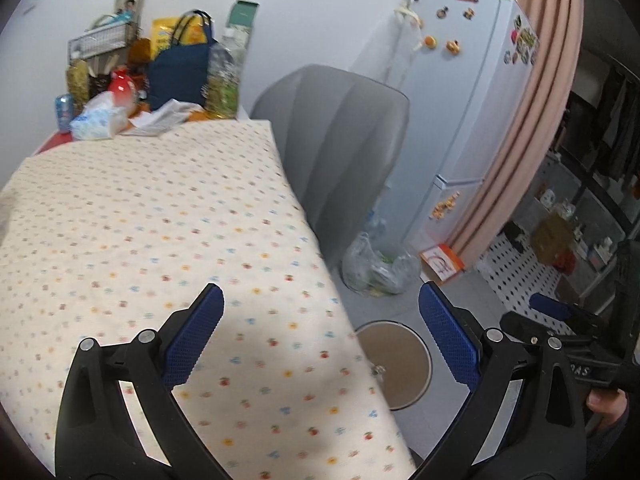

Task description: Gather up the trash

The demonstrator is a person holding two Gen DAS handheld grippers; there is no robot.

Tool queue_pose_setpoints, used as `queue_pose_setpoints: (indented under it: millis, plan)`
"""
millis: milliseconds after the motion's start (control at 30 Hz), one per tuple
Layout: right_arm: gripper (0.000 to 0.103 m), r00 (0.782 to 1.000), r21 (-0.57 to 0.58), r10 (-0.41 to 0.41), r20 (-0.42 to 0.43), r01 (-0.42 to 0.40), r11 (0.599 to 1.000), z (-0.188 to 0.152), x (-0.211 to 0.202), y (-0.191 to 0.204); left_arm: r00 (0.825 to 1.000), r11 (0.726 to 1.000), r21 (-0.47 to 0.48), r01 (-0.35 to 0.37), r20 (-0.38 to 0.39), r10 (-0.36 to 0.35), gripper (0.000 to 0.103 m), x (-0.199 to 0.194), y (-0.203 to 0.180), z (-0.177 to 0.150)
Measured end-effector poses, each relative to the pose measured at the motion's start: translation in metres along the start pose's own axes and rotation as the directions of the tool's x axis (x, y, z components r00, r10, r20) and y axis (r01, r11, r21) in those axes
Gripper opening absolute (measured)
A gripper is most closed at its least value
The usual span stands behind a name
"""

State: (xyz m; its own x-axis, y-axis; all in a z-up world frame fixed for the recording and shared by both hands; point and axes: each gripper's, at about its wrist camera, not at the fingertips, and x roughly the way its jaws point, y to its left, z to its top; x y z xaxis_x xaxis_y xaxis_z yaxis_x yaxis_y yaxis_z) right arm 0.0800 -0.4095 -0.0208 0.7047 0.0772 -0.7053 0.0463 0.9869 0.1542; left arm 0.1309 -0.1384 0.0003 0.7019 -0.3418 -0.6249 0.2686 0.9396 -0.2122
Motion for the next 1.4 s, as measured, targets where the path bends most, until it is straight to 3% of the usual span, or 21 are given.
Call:
queue_pose_setpoints:
  millis: [633, 1400]
  plan:
    - [0.095, 0.998, -0.130, 0.047, 0.050, -0.041, 0.991, 0.006, -0.047, 0.085, 0.985, 0.991, -0.024, -0.134, 0.105, 0.136, 0.097, -0.088, 0.044, -0.002]
    - [0.095, 0.989, -0.176, 0.079, 0.127, -0.056, 0.983, 0.003, -0.113, 0.127, 0.959, 0.982, -0.063, -0.176, 0.212, 0.186, 0.097, -0.185, 0.058, -0.011]
